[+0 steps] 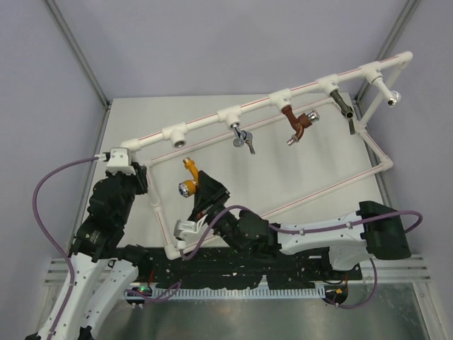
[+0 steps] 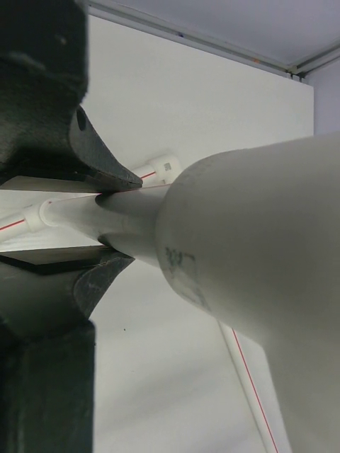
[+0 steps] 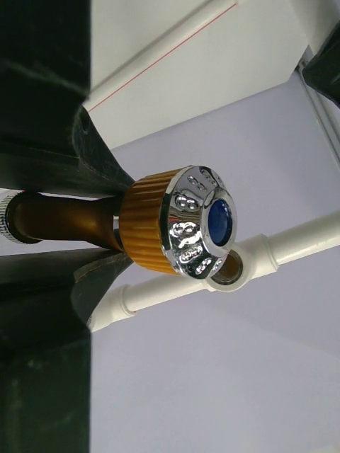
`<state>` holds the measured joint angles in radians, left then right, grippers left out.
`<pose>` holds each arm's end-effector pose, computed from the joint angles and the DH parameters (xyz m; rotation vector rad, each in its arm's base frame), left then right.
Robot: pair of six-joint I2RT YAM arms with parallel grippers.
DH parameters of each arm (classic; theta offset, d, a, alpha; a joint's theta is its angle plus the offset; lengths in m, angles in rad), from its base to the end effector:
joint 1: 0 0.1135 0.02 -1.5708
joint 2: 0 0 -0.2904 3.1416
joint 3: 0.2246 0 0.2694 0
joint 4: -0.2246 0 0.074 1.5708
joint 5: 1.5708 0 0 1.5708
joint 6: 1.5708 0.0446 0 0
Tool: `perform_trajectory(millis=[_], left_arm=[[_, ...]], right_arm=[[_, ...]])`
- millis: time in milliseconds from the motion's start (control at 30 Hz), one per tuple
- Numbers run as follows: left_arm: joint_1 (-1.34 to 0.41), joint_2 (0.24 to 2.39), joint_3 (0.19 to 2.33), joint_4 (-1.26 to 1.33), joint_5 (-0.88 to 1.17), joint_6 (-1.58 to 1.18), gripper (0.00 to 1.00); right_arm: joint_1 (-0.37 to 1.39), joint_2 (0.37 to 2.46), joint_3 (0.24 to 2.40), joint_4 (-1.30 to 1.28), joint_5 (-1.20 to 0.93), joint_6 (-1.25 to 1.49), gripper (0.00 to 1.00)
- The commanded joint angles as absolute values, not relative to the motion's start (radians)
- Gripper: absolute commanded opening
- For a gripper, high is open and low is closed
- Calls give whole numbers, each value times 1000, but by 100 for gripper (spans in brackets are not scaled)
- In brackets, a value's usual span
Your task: Install the water faucets
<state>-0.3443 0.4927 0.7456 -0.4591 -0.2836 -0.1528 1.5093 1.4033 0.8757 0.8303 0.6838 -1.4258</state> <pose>0.1151 -0.0280 0.3507 -0.0349 1.7696 -0.1081 0.0485 0.3300 0.3518 -1.1452 0.7084 -0.3622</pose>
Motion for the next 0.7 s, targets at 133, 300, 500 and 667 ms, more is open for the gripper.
perform_trajectory(millis=[133, 300, 500, 667], left_arm=[[-376, 466, 675, -488, -5, -176, 0], [-383, 463, 670, -492, -5, -173, 0], [-385, 465, 672, -497, -5, -163, 0], [-385, 466, 670, -495, -5, -163, 0]], right_arm=[[1552, 1589, 1083, 1184, 860, -1750, 5], [1554, 1608, 1132, 1143, 897, -1793, 5], [1552, 1598, 1147, 1053, 911, -1779, 5], [1545, 1594, 1141, 945, 890, -1778, 5]])
